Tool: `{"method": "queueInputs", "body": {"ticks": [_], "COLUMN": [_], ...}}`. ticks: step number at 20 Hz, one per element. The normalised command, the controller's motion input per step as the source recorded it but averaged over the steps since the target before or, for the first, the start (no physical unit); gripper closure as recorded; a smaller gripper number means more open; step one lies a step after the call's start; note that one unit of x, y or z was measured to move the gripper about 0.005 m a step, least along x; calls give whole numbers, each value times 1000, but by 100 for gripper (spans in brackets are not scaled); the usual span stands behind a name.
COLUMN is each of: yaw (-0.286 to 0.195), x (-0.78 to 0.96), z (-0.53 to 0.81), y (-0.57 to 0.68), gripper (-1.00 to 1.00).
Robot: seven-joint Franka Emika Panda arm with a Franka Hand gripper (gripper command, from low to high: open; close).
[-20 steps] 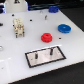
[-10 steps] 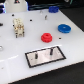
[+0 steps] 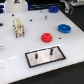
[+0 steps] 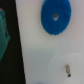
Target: Insert the blue gear onto the right peg, followed by the red gear
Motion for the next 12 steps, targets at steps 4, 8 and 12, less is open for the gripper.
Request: {"method": "queueInputs", "body": {"ticks": [4,8,12], "yaw": [0,0,0], "x": [-280,-206,-148], "z": [-561,-545,-486], "y": [-249,-135,-79], "gripper": [-100,-100,-100]}}
